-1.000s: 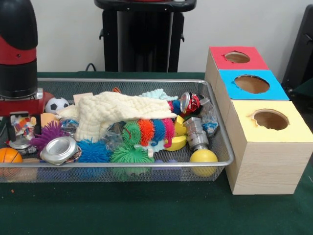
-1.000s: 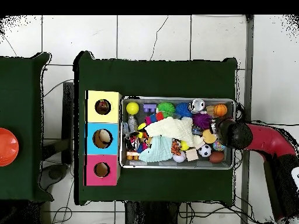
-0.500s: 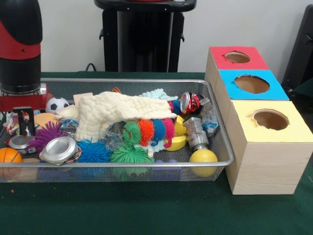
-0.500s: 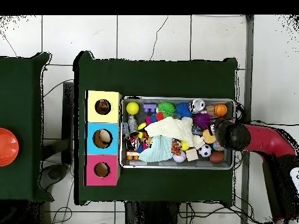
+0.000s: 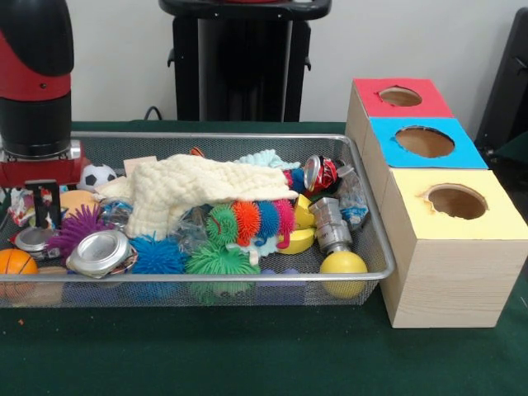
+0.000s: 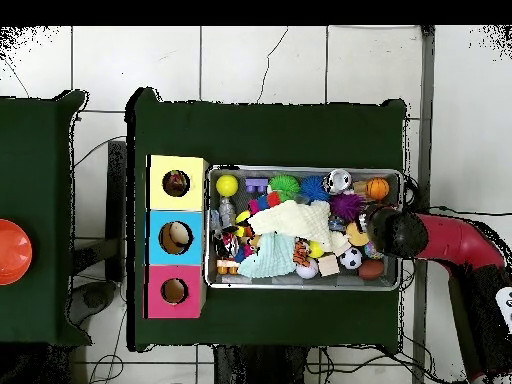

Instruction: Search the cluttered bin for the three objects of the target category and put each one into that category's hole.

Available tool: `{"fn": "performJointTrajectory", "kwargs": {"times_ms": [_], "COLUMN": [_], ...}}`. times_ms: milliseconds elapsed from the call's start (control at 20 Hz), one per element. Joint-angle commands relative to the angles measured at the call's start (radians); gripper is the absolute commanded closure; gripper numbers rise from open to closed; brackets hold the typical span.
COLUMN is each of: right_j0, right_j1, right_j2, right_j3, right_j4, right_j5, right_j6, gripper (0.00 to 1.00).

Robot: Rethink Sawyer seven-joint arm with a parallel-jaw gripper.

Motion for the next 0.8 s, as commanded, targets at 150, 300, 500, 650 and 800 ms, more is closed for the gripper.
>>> {"fn": "performJointTrajectory", "kwargs": {"times_ms": [150, 300, 500, 650, 800], "right_j0": [0.043, 0.083, 0.117, 0.129, 0.13], "right_j1": [-0.083, -0.153, -0.208, -0.238, -0.28], "right_j2": [0.036, 0.039, 0.04, 0.057, 0.08], "right_j3": [0.068, 0.068, 0.071, 0.081, 0.111], "right_j4": [0.05, 0.085, 0.127, 0.155, 0.186], "right_j5": [0.073, 0.137, 0.185, 0.177, 0.159], "right_j6": [-0.014, -0.011, -0.006, -0.018, -0.036], "gripper": [1.0, 1.0, 1.0, 1.0, 1.0]}}
